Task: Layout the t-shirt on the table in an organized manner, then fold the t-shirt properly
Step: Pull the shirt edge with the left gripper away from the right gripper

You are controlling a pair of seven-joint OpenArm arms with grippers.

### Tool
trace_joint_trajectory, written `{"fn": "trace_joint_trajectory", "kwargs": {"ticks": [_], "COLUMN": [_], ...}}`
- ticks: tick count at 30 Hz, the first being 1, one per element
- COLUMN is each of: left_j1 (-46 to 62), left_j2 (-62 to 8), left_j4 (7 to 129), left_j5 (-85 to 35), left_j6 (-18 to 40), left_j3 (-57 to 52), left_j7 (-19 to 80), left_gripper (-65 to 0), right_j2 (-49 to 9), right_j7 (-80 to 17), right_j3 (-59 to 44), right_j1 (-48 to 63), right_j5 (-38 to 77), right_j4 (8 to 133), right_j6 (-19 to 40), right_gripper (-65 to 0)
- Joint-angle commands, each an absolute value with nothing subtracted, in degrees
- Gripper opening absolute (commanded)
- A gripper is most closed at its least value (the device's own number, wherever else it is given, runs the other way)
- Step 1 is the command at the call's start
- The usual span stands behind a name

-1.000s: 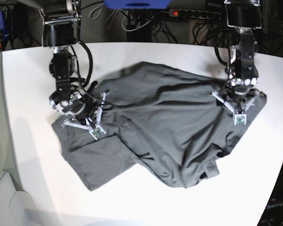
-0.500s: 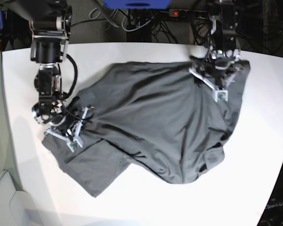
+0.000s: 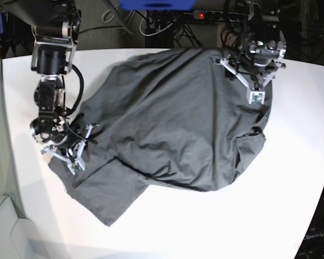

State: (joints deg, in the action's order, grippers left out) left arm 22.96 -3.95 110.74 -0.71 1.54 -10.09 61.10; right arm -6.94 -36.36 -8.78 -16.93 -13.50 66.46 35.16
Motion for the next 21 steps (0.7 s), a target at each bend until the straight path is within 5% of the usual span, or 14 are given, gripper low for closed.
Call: {"fn": "trace_joint_trajectory", "kwargs": {"ticks": [1,9,11,14,21], "left_j1": [22.64,14.29,11.3,6.55,-4.26], "left_j2": [-4.0,-3.03,-2.77,-2.68,0.04], "left_j4": [112.31,113.8,113.8,112.31,99.82], "left_j5": [-0.84,-1.63,-4.0,-7.69,-8.48], "left_j6": [1.45,1.63,1.63,1.01,0.92], "left_j3": [-10.77,-10.68,-9.63,-8.31,-8.13], "left_j7": [60.97,60.88,60.97,61.14,62.2], "left_gripper": [-31.8,-33.0,-40.9,-64.8,-64.6], "right_j2": [-7.34,-7.16,-6.46,-6.2,-6.11], "right_j7": [-35.74,-35.74,-35.74,-35.74,-35.74], "right_j3": [-8.75,-8.75,-8.66,-8.66,-8.66], "right_j1": [-18.15,-18.24,-18.24,-18.24,-18.33], "right_j5": [-12.97,-12.97,-13.05,-13.14,-13.05], "right_j4": [67.21,67.21,67.12,67.12,67.12], "right_j6": [35.12,35.12,35.12,35.12,35.12], "right_gripper": [-62.7,-62.8,-62.8,-62.8,-62.8]}}
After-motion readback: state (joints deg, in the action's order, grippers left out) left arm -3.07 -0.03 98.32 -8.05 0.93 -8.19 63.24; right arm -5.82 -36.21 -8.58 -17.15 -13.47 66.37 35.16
